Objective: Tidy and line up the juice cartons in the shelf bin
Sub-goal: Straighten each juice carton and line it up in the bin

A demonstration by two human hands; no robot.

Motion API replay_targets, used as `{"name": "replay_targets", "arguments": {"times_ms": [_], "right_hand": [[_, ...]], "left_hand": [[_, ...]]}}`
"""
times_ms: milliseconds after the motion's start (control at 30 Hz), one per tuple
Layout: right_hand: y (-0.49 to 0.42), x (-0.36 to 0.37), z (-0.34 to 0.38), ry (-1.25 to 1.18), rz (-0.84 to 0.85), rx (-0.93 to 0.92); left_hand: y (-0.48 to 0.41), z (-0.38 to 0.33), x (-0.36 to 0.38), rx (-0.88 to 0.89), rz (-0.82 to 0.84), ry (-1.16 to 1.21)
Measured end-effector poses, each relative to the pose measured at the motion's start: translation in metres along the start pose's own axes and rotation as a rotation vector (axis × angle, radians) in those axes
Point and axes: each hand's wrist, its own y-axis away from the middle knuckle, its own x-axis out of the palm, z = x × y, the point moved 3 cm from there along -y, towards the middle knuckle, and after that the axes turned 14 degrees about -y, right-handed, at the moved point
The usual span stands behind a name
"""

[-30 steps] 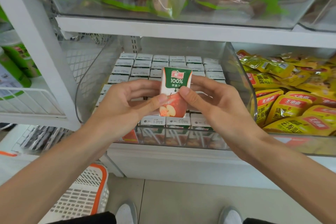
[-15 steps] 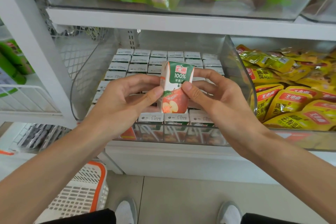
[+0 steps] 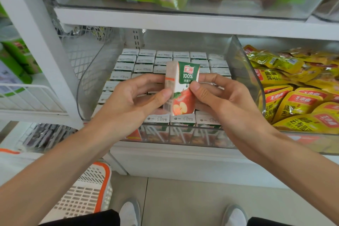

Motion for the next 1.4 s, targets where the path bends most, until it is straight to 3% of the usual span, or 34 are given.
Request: {"name": "replay_targets", "arguments": {"times_ms": [167, 367, 933, 1167, 1267, 1400], "right_hand": [[0.0006, 0.0093, 0.0002, -0.018, 0.157, 0.081], [0.0019, 0.0093, 0.0020, 0.172, 0.121, 0.006], [-0.0014, 0.0024, -0.0015, -0.019, 0.055, 0.011], [-0.0010, 0.0094, -0.0005, -0.125, 0.184, 0.086], [0.0007, 0.0110, -0.0003, 0.012, 0.239, 0.051], [0.0016, 0.0109, 0.0016, 0.179, 0.182, -0.090]], "left_hand": [[0.0032, -0.0033, 0.0054, 0.021, 0.100, -0.014], [0.0031, -0.0031, 0.0049, 0.001, 0.068, 0.030], [0.0016, -0.0003, -0.0004, -0.031, -0.006, 0.051], [-0.0001, 0.0032, 0.0020, -0.062, 0.043, 0.107], [-0.0002, 0.0040, 0.0013, -0.058, 0.028, 0.110], [0.0007, -0.0003, -0.0023, -0.005, -0.058, -0.004]]}}
